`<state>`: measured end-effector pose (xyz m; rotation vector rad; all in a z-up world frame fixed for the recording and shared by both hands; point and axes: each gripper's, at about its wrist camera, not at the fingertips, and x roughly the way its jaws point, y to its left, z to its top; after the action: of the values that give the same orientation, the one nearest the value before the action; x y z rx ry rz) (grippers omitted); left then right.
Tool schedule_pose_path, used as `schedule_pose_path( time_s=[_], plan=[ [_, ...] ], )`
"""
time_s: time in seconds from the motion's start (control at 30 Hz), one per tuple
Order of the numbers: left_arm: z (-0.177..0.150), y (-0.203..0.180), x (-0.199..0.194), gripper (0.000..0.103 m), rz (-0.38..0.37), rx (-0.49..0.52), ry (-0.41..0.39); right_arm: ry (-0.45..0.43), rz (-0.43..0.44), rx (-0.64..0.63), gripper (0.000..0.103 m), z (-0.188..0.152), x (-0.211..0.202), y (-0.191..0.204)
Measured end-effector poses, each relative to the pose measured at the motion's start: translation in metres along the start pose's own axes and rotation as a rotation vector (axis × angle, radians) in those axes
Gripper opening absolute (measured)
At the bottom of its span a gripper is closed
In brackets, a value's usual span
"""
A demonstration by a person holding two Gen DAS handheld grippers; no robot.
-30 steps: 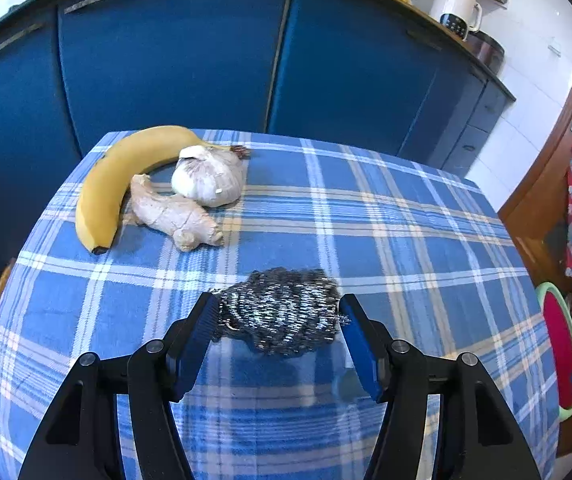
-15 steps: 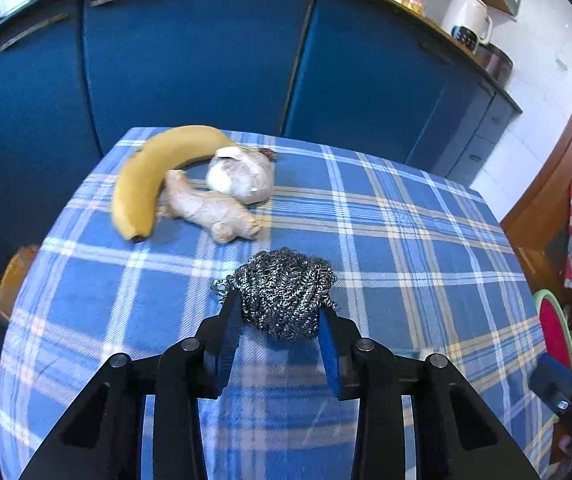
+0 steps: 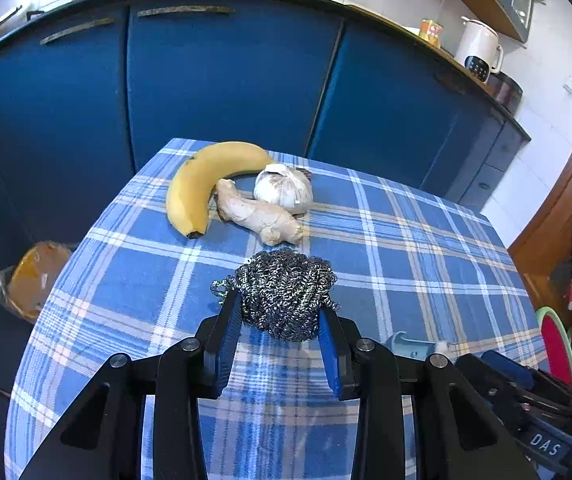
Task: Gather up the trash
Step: 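Grasp the steel scrubber with the left tool while the right tool grasps the teal plastic piece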
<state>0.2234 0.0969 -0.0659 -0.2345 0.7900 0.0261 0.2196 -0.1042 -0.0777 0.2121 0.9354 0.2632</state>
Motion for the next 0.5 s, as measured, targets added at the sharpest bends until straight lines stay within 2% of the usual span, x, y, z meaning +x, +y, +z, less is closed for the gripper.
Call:
schedule_pose_path(
  time_s=[0.2,0.23,0.37,0.5],
  plan=[
    [0.001,0.009,-0.002,0.037,-0.013,-0.033,-0.011,0.022,-0.017,-0.037,0.053,0.001,0.02,0.015],
    [0.001,0.01,-0.003,0.037,-0.016,-0.038,-0.013,0.018,-0.023,-0.05,0.046,0.001,0.021,0.018],
    [0.001,0.014,-0.005,0.037,-0.02,-0.049,-0.018,0.003,-0.034,-0.078,0.027,-0.002,0.026,0.026],
    [0.001,0.015,-0.006,0.037,-0.025,-0.054,-0.021,-0.007,-0.044,-0.094,0.023,-0.003,0.027,0.031]
  ],
)
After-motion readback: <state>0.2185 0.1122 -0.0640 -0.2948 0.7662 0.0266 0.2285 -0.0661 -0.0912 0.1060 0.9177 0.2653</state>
